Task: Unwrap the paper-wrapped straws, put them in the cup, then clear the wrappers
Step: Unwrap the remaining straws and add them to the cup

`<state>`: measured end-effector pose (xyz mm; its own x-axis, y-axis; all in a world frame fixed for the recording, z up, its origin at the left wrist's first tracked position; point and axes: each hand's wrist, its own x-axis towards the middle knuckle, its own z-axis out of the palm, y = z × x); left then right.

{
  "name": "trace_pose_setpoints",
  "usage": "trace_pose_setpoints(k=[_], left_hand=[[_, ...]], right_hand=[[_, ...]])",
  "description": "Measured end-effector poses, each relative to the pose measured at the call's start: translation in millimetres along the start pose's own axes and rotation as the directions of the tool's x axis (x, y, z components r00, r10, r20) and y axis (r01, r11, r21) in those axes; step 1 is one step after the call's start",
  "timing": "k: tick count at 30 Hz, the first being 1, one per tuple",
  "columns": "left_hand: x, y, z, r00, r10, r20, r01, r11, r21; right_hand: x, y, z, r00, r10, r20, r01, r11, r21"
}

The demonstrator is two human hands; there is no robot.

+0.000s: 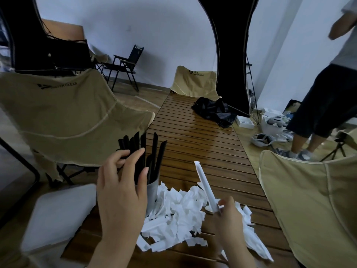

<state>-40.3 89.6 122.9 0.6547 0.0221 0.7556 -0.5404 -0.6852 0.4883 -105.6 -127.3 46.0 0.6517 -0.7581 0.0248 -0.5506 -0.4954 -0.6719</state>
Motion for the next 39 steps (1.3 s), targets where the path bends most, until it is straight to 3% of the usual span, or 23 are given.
trace_pose_setpoints(k=[10,15,18,20,23,25,27,31,39], left_hand=[[-3.0,5.8,2.9,1.000,0.022,-0.001,-0.022,1.000,-0.007],[-6.7,17.3,3.4,0.992,0.123,-0.019,-0.124,0.992,-0.031],[-10.1,24.2,8.3,0.973,0.226,0.054,-0.222,0.972,-0.074],[-13.4,27.1,14.6,0.933,0.316,0.171,-0.294,0.945,-0.140],[-23.7,31.0,25.6,0.816,0.348,0.461,-0.294,0.937,-0.187],[-34.6,32.5,37.1,0.746,0.353,0.564,-0.294,0.935,-0.197],[-43.1,36.8,46.7,0.717,0.370,0.591,-0.309,0.929,-0.206],[-48.4,46.8,56.7,0.730,0.362,0.579,-0.310,0.931,-0.191],[-46.1,56.7,58.2,0.714,0.426,0.555,-0.353,0.905,-0.239]], right_hand=[[-8.1,-12.5,-6.1,0.993,-0.055,0.101,0.045,0.994,0.096],[-10.4,-17.1,-9.8,0.988,-0.075,0.136,0.057,0.989,0.137],[-12.7,-20.7,-11.1,0.984,-0.095,0.151,0.076,0.989,0.131],[-16.0,-23.2,-13.3,0.981,-0.126,0.148,0.109,0.987,0.121],[-23.8,-27.8,-18.7,0.975,-0.182,0.130,0.167,0.978,0.122],[-29.9,-30.9,-21.8,0.970,-0.208,0.126,0.196,0.975,0.107],[-36.7,-32.9,-24.3,0.963,-0.240,0.121,0.232,0.970,0.076],[-51.0,-33.2,-34.2,0.928,-0.356,0.111,0.364,0.930,-0.053],[-54.5,-19.4,-56.7,0.888,-0.458,0.040,0.459,0.876,-0.149]])
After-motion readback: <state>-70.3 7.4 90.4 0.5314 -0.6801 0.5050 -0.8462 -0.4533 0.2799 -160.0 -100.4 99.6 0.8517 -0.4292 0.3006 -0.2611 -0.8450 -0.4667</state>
